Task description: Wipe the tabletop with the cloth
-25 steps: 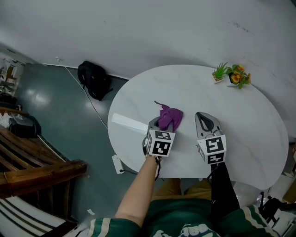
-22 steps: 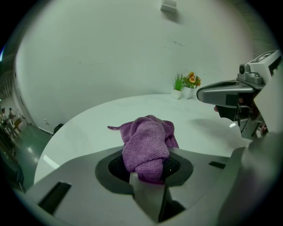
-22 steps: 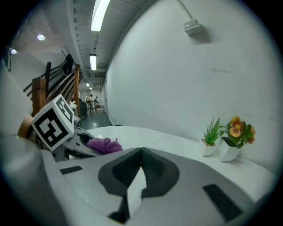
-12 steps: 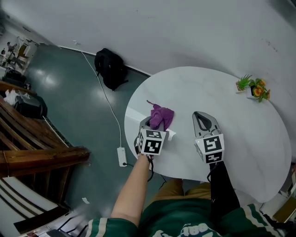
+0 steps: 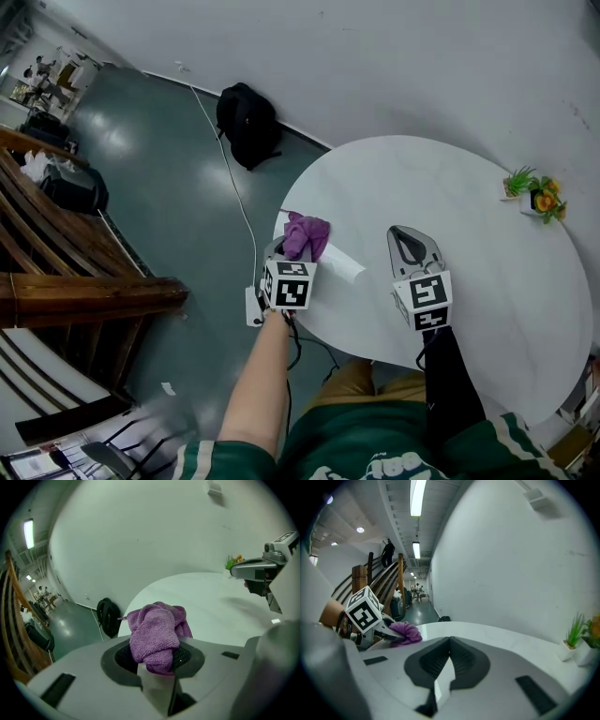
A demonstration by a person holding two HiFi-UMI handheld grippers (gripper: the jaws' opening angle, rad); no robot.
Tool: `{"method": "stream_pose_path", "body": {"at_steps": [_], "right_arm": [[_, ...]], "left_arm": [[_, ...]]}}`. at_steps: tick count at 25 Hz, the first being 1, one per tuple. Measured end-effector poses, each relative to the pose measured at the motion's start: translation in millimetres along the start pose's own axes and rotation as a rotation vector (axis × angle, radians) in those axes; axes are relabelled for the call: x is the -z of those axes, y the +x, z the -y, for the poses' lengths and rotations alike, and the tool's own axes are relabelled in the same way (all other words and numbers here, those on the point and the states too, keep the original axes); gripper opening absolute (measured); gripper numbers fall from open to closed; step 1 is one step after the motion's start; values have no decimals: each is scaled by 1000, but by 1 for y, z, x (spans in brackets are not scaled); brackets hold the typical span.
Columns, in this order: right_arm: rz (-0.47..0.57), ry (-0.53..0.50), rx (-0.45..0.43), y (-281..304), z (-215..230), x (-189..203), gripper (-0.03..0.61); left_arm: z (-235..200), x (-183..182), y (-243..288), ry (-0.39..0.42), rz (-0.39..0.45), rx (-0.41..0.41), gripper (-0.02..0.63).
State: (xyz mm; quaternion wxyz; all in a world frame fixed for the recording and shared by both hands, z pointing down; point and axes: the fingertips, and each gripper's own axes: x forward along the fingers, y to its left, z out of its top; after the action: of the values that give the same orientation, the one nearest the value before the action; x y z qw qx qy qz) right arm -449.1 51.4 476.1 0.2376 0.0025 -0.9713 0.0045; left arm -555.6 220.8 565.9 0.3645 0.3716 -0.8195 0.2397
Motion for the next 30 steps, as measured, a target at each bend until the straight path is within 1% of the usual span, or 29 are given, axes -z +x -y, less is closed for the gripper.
{"method": "stream_pose_path", "body": {"at_steps": [2, 5, 6, 8, 11, 15, 19, 25, 30], "right_arm": [[4, -2, 1, -3, 0, 0, 3], [5, 2, 21, -14, 8, 2, 3], [5, 2, 31, -19, 12, 3, 3], [5, 4, 54, -32, 24, 6, 3], [6, 22, 96, -55, 46, 12, 3], [16, 62, 154, -93, 80, 23, 3], [40, 102, 224, -138, 123, 34, 3], [44, 160, 364, -228, 199, 76, 3], [43, 205, 485, -315, 235, 116, 3]], "left_arm": [[-14, 7, -2, -25, -17, -49, 135], [-33, 15, -6, -124, -37, -117, 132], [-32, 15, -8, -134, -40, -127, 130], [-22, 9, -11, -114, -30, -126, 127], [8, -10, -20, -78, 19, -85, 127], [77, -34, -34, -49, 48, -1, 127], [157, -61, -45, 5, 99, 95, 127], [303, -104, -56, 138, 162, 268, 127], [416, -120, -83, 232, 210, 400, 127]]}}
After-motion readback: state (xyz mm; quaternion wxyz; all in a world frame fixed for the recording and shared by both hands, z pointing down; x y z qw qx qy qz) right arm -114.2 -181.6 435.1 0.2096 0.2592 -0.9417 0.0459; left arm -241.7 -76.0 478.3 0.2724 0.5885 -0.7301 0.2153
